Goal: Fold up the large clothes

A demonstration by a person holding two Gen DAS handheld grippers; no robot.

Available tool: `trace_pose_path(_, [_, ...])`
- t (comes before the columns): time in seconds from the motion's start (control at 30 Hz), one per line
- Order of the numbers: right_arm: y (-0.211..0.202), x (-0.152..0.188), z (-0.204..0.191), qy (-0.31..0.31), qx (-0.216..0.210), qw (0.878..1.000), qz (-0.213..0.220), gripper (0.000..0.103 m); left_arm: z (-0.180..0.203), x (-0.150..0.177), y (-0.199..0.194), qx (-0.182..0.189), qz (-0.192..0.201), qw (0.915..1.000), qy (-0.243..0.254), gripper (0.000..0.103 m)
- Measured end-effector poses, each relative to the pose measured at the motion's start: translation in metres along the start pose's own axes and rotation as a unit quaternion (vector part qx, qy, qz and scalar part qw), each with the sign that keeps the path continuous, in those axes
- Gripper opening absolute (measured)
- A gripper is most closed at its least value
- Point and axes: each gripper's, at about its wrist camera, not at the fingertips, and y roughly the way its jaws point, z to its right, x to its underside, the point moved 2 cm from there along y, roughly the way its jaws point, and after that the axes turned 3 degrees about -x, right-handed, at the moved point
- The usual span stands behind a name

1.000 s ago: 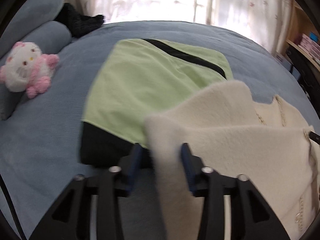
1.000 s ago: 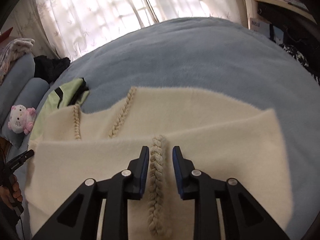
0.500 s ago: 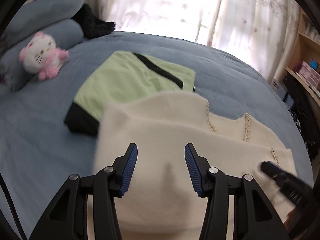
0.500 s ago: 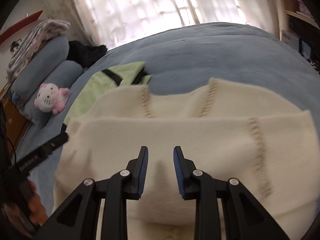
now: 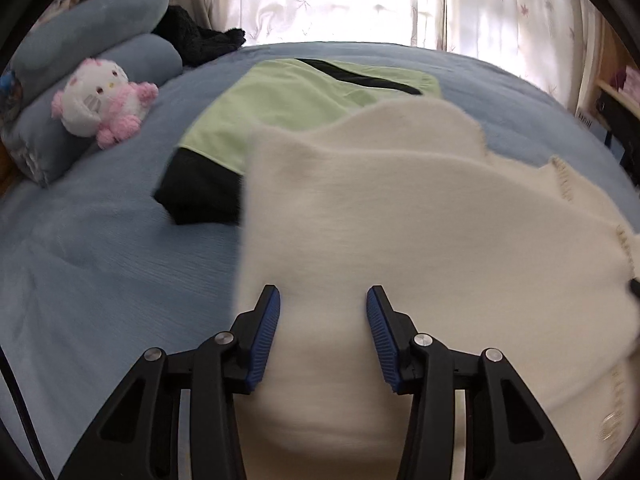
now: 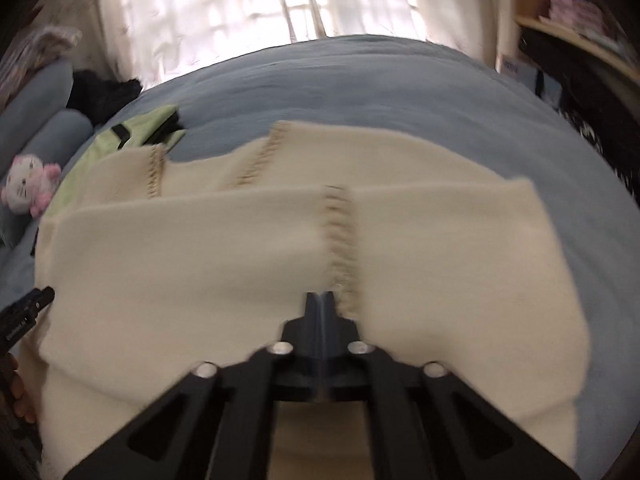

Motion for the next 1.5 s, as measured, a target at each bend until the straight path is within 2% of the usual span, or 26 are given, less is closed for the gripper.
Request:
trace_pose_path(0.07, [-0.005, 0.001, 0.009, 0.004, 0.008, 1.000, 0.004, 0.000, -0.008, 0.000, 0.001, -0.011, -0.002, 0.9999, 0.004, 0.045])
trace_pose_path(0.1, [-0.007, 0.002, 0.010, -0.001, 0.027, 1.000, 0.005, 0.010, -0.010, 0.000, 0.001, -0.016, -0.004, 0.9999, 0.003, 0.050])
trace_pose_path(0.13, [-0.007, 0.002, 0.011, -0.003, 0.034, 0.999, 0.007, 0.011, -0.014, 0.000, 0.001, -0.022, -0.005, 0.9997, -0.002, 0.056])
trace_pose_path(0.3, [-0.008, -0.002, 0.014, 0.023, 0.020, 1.000, 0.007, 0.011, -0.020, -0.001, -0.001, -0.020, -0.012, 0.9997, -0.009, 0.057])
trace_pose_path(0.5, [-0.024, -0.005, 0.005, 0.023, 0.020, 0.999, 0.015, 0.011, -0.023, -0.003, -0.009, -0.023, -0.022, 0.9994, -0.014, 0.057])
trace_pose_path(0.6, [-0.035, -0.004, 0.002, 0.025, 0.012, 0.999, 0.021, 0.011, -0.028, -0.002, -0.017, -0.021, -0.029, 0.9990, -0.027, 0.065])
trace_pose_path(0.67, [-0.044, -0.004, -0.002, 0.025, 0.010, 0.999, 0.026, 0.011, -0.030, -0.001, -0.025, -0.024, -0.029, 0.9988, -0.032, 0.074])
trace_pose_path(0.73, [-0.052, -0.004, -0.006, 0.022, 0.007, 0.999, 0.028, 0.011, -0.032, -0.001, -0.032, -0.025, -0.026, 0.9988, -0.034, 0.074])
trace_pose_path(0.8, [-0.060, -0.003, -0.009, 0.020, 0.003, 0.999, 0.030, 0.011, -0.033, -0.002, -0.044, -0.023, -0.021, 0.9990, -0.032, 0.077])
trace_pose_path(0.87, [-0.069, -0.001, -0.012, 0.023, -0.003, 0.999, 0.032, 0.016, -0.033, -0.002, -0.055, -0.024, -0.015, 0.9991, -0.031, 0.084])
trace_pose_path(0.93, [-0.081, 0.002, -0.015, 0.025, -0.007, 0.999, 0.034, 0.029, -0.034, -0.002, -0.072, -0.024, -0.005, 0.9993, -0.029, 0.087])
trace_pose_path(1.03, [-0.099, 0.008, -0.020, 0.024, -0.014, 0.999, 0.037, 0.038, -0.037, -0.001, -0.095, -0.019, 0.000, 0.9993, -0.033, 0.087])
trace_pose_path(1.2, [-0.138, 0.026, -0.027, 0.022, -0.024, 0.999, 0.042, 0.038, -0.044, 0.011, -0.142, 0.003, -0.002, 0.9988, -0.049, 0.087])
trace_pose_path(1.4, [-0.182, 0.051, -0.026, 0.027, -0.033, 0.998, 0.048, 0.039, -0.045, 0.033, -0.194, 0.016, 0.006, 0.9990, -0.040, 0.088])
trace_pose_path(1.5, [-0.202, 0.064, -0.025, 0.024, -0.031, 0.998, 0.049, 0.039, -0.047, 0.045, -0.215, 0.019, 0.001, 0.9992, -0.035, 0.093])
